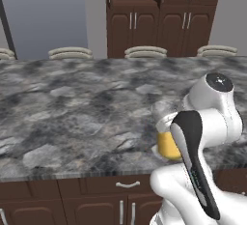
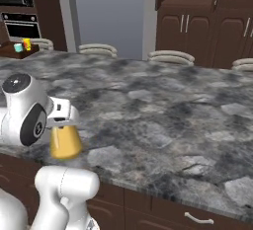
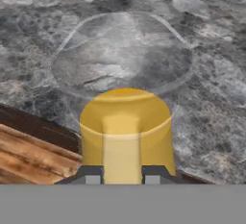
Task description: There is a tray on the dining counter. Grab the cup, mug, and pitcher and place them on the tray. The pitcher may be placed next to the tray if it cannot fit the tray.
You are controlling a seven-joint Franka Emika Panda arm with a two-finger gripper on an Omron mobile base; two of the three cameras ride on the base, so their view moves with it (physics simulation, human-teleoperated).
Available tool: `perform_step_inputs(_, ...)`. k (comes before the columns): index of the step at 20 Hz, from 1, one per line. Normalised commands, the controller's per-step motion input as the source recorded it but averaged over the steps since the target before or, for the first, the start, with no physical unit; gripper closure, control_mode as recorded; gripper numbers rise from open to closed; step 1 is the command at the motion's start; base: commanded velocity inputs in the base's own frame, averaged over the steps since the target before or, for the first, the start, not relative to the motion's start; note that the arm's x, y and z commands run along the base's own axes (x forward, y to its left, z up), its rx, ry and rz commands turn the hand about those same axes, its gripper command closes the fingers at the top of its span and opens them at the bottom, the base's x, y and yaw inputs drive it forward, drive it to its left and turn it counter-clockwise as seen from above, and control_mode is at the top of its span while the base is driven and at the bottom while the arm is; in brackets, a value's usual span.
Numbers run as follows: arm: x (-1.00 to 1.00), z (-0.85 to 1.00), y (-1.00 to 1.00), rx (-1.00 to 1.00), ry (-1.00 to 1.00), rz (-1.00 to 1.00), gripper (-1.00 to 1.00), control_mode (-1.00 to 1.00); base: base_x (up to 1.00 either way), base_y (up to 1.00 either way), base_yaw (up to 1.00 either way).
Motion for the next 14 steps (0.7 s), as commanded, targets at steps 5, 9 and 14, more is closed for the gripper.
perform_step_inputs(5, -0.52, 0.47, 0.00, 0.03, -0.43, 0.00, 1.00, -1.00, 0.00, 0.00, 0.00)
perform_step_inputs(9, -0.26, 0.38, 0.00, 0.04, -0.10, 0.00, 1.00, -1.00, 0.00, 0.00, 0.00)
perform_step_inputs(14, -0.42, 0.05, 0.03, 0.01, -0.20, 0.00, 1.00, 1.00, -0.16, 0.07, 0.00)
